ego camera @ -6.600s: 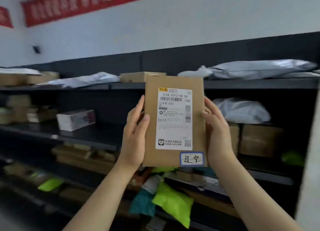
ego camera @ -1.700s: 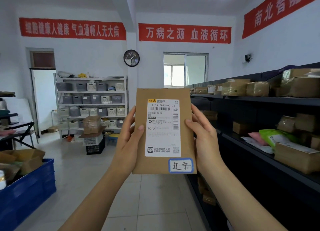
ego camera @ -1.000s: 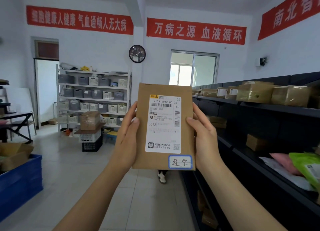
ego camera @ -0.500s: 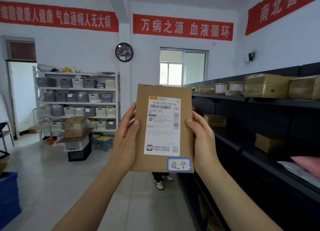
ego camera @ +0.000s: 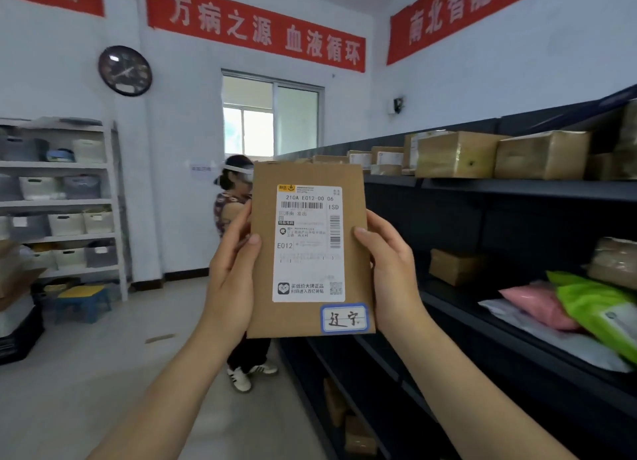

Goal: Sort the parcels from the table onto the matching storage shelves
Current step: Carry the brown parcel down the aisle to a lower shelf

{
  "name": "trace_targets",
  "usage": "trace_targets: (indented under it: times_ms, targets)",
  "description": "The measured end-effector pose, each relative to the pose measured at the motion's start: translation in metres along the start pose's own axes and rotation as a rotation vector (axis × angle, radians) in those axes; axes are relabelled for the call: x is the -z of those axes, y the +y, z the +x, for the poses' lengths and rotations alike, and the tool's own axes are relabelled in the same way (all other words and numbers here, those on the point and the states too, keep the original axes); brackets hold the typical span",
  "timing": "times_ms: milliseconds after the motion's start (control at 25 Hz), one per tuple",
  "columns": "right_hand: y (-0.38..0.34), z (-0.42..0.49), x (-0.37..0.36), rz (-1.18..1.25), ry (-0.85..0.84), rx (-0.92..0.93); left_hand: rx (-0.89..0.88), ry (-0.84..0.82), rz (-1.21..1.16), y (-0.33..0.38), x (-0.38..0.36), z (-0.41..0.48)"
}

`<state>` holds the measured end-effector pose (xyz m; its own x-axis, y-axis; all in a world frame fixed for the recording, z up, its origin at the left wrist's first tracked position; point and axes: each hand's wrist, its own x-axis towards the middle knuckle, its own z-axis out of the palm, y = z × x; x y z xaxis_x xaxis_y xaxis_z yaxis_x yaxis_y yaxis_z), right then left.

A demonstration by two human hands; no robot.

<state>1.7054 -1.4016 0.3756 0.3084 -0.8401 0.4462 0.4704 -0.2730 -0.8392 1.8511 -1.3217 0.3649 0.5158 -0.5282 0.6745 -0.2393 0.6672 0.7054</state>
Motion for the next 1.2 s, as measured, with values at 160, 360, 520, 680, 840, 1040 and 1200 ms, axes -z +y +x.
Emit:
trace_targets:
  times_ms: [160, 360, 520, 680, 840, 1040, 1200]
  targets:
    - [-0.004, 0.027, 0.074, -0.089, 0.185, 0.079, 0.043, -0.151, -0.143, -0.050, -0.078, 0.019]
    - [-0.019, 0.005, 0.170, -0.215, 0.473, 0.111, 0.159, -0.410, -0.278, -0.103, -0.179, -0.010]
    - [-0.021, -0.035, 0.216, -0.298, 0.704, 0.058, 0.299, -0.611, -0.383, -0.129, -0.227, -0.047]
    - [0.017, -0.091, 0.240, -0.302, 0.953, -0.049, 0.485, -0.798, -0.405, -0.167, -0.236, -0.106]
    - [0.086, -0.158, 0.238, -0.257, 1.205, -0.216, 0.735, -0.924, -0.370, -0.212, -0.205, -0.170]
    - [0.160, -0.220, 0.206, -0.175, 1.478, -0.392, 0.979, -1.110, -0.215, -0.252, -0.145, -0.223]
    - [0.184, -0.230, 0.193, -0.132, 1.550, -0.421, 1.049, -1.183, -0.173, -0.273, -0.127, -0.230]
